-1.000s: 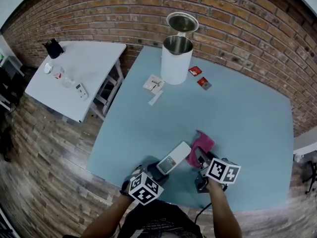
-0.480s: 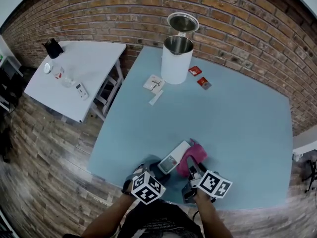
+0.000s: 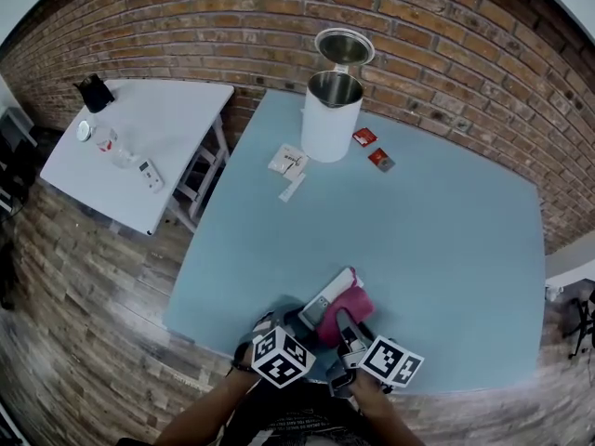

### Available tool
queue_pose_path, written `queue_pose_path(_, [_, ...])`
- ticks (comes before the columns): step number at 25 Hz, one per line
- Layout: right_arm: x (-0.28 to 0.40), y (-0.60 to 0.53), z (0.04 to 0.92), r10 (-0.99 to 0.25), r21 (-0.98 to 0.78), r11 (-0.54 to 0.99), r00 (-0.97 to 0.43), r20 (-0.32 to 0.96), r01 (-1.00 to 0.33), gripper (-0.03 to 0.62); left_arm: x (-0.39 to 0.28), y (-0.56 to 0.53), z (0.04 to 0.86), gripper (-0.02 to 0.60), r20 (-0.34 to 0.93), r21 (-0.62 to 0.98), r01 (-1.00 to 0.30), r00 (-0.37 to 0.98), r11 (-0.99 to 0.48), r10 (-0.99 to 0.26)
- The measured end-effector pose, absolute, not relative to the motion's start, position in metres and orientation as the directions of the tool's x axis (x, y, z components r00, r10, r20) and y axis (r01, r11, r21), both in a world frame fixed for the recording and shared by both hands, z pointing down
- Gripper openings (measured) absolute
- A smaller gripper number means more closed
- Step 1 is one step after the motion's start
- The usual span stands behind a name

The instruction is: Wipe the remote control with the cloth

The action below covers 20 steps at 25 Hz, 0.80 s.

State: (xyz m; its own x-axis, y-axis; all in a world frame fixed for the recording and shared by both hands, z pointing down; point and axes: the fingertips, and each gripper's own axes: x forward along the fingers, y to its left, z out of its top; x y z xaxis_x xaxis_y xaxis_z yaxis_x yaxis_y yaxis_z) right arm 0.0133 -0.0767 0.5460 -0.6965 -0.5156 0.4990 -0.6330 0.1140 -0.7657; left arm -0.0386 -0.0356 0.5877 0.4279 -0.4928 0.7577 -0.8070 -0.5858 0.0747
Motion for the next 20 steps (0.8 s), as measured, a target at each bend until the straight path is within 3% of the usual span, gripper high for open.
queue_pose_path(8, [0.029,-0.091,0.533,-0.511,-0.69,0.202,-0.676,0.531,-0.695,0.077,-0.039,-0.035,0.587,0.267,0.76,0.081,-0.805,0.431,-0.587,-0.487])
queue_pose_path(13, [0.053,-0.148,0.513,-0.501,-0.389,0.443,-0.583,0.64,-0.807,0.077,-0.039,-0.035,0.588,0.268,0.759,0.083,-0.802,0.436,-0.592,-0.484])
queue_pose_path(20, [0.039,-0.189,0.524,-0.379,-0.097,0.722,-0.509,0.773,-0.686,0.078,-0.038,-0.037,0.586,0.268,0.764,0.091,-0.786,0.449,-0.611,-0.464])
